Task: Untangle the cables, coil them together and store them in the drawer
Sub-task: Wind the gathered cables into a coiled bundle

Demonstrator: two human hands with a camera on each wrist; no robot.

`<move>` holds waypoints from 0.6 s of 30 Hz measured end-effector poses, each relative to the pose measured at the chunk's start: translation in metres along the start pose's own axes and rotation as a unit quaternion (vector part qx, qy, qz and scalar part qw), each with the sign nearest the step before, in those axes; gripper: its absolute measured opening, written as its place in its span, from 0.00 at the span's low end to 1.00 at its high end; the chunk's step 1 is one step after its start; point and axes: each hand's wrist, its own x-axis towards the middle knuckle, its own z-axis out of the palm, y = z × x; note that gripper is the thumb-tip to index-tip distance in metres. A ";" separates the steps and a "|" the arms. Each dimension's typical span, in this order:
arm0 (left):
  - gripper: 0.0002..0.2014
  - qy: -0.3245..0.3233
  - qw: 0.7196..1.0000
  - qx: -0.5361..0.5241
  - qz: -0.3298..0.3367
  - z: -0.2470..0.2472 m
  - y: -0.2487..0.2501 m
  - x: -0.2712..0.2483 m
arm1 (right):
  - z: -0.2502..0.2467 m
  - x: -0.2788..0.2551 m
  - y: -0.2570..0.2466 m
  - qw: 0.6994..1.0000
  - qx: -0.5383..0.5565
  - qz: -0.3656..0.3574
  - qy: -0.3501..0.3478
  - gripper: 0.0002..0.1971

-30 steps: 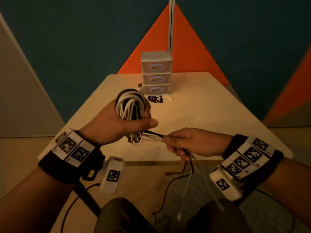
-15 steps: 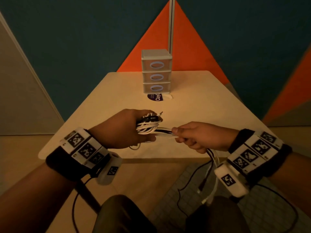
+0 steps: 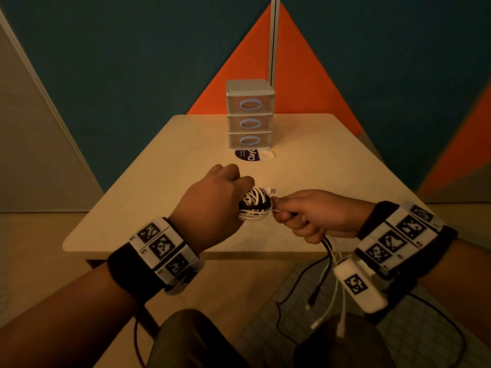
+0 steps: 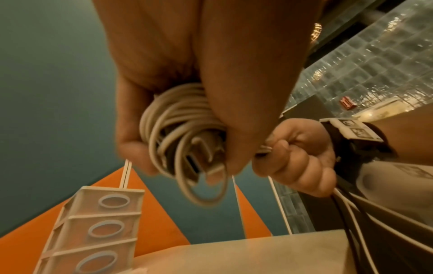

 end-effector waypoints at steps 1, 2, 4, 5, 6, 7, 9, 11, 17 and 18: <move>0.17 -0.003 1.000 0.002 -0.003 -0.002 0.001 0.000 | -0.001 0.000 0.000 1.000 0.001 0.000 -0.005 0.21; 0.17 -0.010 1.000 0.007 -0.005 -0.003 0.003 -0.001 | -0.002 0.000 0.001 1.000 0.001 0.002 -0.010 0.21; 0.19 -0.030 0.999 0.033 -0.003 -0.006 0.004 -0.001 | -0.004 0.001 0.002 1.000 0.001 0.007 -0.017 0.22; 0.20 -0.040 0.998 0.049 -0.004 -0.007 0.005 -0.001 | -0.004 0.001 0.003 1.000 0.000 0.007 -0.020 0.22; 0.21 -0.052 0.997 0.062 -0.006 -0.007 0.005 -0.001 | -0.005 0.002 0.005 1.000 -0.004 0.007 -0.023 0.22; 0.22 -0.068 0.995 0.071 -0.006 -0.007 0.006 0.001 | -0.005 0.003 0.006 1.000 -0.013 0.005 -0.025 0.22; 0.19 -0.116 0.990 0.081 -0.005 -0.005 0.007 0.003 | -0.005 0.005 0.009 0.999 -0.040 -0.001 -0.020 0.22; 0.14 -0.159 0.983 0.089 -0.007 -0.003 0.006 0.004 | -0.005 0.006 0.009 0.998 -0.069 -0.009 -0.001 0.24; 0.13 -0.221 0.970 0.100 -0.014 -0.005 0.009 0.002 | 0.001 -0.003 -0.008 0.989 -0.149 0.000 -0.009 0.32; 0.12 -0.225 0.969 0.099 -0.017 -0.005 0.011 0.002 | 0.004 -0.004 -0.012 0.982 -0.187 -0.001 -0.013 0.34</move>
